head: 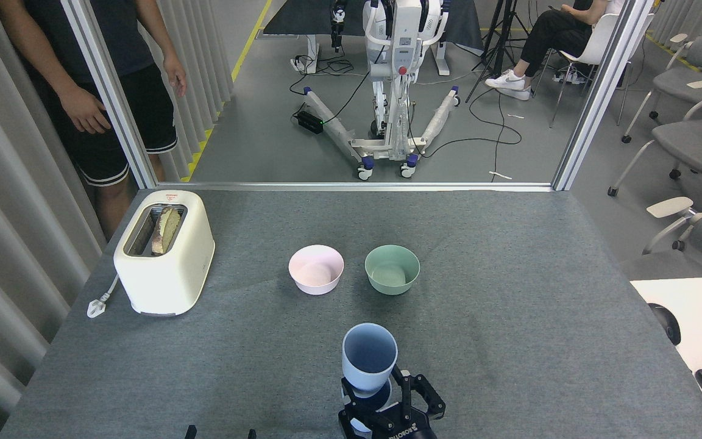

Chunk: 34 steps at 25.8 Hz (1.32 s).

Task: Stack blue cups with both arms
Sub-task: 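Lower the held cup into the first cup with the right gripper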

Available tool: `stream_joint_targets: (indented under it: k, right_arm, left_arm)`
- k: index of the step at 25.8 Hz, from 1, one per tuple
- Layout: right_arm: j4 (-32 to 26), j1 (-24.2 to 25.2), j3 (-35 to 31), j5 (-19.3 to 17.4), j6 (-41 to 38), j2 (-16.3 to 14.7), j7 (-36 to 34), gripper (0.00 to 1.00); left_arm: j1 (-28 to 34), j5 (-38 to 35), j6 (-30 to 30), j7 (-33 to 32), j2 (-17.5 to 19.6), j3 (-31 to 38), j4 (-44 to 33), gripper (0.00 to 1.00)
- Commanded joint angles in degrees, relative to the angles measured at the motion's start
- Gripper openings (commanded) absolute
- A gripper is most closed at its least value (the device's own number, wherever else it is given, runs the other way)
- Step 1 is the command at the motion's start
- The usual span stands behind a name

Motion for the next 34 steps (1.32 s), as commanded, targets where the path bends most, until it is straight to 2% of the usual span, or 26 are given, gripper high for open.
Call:
stream_joint_targets:
  k: [1, 13, 21, 34]
  right_arm:
    - [0.17, 0.67, -0.02, 0.40, -0.05, -0.11, -0.33, 0.64]
    - [0.61, 1.37, -0.11, 0.48, -0.05, -0.29, -0.51, 0.67]
    - [0.70, 1.37, -0.29, 0.48, -0.05, -0.20, -0.51, 0.98]
    - [-1.41, 1.02, -0.46, 0.13, -0.58, -0.11, -1.39, 1.00]
  left_arm:
    - [0.00, 0.16, 0.00, 0.00, 0.01, 0.10, -0.01, 1.00]
    - [-0.09, 0.42, 0.00, 0.00, 0.01, 0.19, -0.01, 1.00]
    - [-0.18, 0.42, 0.00, 0.00, 0.01, 0.19, 0.08, 1.00]
    - [0.09, 0.42, -0.08, 0.00, 0.01, 0.54, -0.01, 1.00]
